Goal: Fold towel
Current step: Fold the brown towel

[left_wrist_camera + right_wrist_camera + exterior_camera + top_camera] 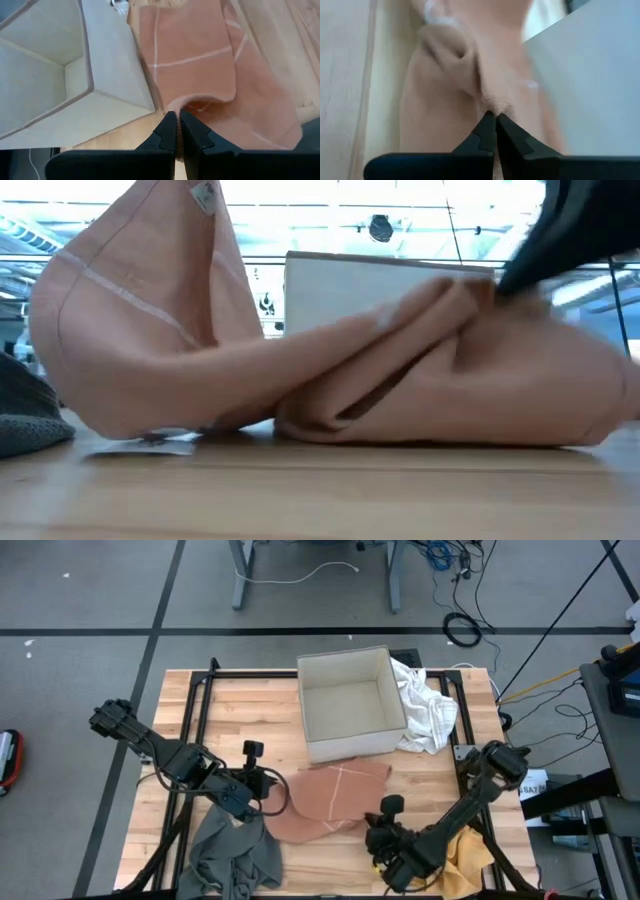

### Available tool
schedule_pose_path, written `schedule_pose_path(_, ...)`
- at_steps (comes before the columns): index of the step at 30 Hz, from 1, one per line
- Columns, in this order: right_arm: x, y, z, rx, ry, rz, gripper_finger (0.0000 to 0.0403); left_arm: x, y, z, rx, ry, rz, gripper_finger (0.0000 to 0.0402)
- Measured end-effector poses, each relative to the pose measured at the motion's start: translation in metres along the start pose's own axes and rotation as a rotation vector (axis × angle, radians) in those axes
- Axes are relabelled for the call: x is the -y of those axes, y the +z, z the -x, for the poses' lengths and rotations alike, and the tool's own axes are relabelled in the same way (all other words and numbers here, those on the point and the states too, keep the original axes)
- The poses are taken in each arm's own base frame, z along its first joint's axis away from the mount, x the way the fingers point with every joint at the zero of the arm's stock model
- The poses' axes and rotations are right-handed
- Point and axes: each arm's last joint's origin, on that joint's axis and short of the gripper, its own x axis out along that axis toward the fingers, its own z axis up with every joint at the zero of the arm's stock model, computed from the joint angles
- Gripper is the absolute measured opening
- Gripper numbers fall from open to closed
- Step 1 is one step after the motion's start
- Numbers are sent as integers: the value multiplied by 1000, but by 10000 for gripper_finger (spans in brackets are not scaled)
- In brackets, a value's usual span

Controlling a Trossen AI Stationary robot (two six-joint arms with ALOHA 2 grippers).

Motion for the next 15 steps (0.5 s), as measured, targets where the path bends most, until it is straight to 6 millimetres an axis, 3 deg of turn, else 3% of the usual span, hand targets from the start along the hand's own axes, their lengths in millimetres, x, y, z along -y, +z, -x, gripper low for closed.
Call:
schedule_pose_path(9,45,32,74,81,21,29,0,14,13,9,158,-27,-99,9)
schedule_pose_path(15,74,46,124,234,47,31,0,24,23,38,370,-38,-160,9)
